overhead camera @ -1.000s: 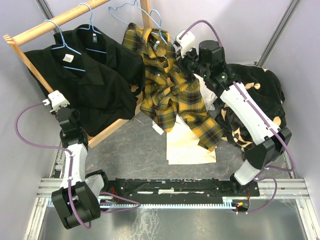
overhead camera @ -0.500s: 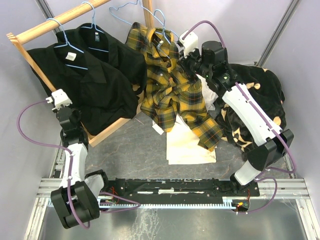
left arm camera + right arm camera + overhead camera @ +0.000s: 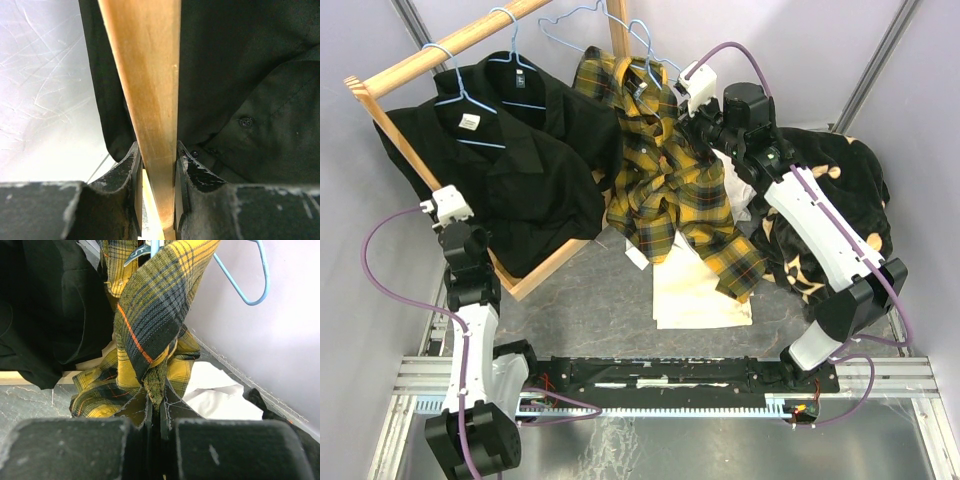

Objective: Place the shirt on the hanger

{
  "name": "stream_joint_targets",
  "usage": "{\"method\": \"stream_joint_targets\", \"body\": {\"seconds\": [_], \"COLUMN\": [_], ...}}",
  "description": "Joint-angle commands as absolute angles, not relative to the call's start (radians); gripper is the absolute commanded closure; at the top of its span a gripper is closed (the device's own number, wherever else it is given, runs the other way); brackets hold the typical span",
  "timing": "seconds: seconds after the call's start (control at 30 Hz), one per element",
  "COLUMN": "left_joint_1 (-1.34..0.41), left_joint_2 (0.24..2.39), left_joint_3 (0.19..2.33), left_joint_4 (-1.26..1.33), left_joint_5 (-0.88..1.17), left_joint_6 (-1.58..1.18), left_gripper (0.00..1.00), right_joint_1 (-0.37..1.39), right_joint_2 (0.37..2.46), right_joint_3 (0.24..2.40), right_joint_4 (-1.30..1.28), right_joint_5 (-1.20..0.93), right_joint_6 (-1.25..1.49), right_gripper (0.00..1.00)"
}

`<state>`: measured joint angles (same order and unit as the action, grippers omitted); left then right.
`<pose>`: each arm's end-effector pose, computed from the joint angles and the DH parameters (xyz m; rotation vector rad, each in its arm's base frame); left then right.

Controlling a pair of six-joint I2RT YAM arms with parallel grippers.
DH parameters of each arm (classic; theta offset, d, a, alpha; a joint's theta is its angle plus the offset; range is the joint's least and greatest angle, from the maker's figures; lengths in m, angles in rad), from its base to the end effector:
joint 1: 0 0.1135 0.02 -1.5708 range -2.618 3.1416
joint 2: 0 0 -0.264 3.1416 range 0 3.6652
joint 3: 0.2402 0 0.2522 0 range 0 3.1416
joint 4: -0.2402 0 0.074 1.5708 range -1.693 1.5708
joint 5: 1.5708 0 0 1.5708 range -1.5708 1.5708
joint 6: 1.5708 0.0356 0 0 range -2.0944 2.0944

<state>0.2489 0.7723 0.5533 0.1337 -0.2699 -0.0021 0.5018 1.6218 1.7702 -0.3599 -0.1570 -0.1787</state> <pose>0.1827 0.0562 0.2938 -0.4122 1.6175 0.4104 0.3249 0.1846 0.4498 -0.7051 1.6505 0.3719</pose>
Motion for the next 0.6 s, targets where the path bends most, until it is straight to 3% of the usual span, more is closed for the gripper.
{"method": "stream_joint_targets", "body": {"seconds": [0.0,0.23,0.4,0.57], "left_joint_1": [0.198,0.172,0.113,0.081], "left_joint_2": [0.753,0.750,0.733,0.716], "left_joint_3": [0.614,0.625,0.627,0.619], "left_joint_4": [0.142,0.185,0.155,0.138], "left_joint_5": [-0.072,0.357,0.486,0.475], "left_joint_6": [0.012,0.068,0.131,0.164], "left_gripper": [0.97,0.97,0.97,0.97], "right_joint_1": [0.497,0.497,0.496,0.496], "right_joint_2": [1.568,1.571,1.577,1.580], "right_joint_3": [1.784,1.776,1.774,1.776], "right_joint_4": [-0.275,-0.269,-0.255,-0.249], "right_joint_5": [-0.172,-0.176,-0.180,-0.187], "right_joint_6": [-0.156,-0.153,-0.142,-0.129], "right_gripper": [1.00,1.00,1.00,1.00]}}
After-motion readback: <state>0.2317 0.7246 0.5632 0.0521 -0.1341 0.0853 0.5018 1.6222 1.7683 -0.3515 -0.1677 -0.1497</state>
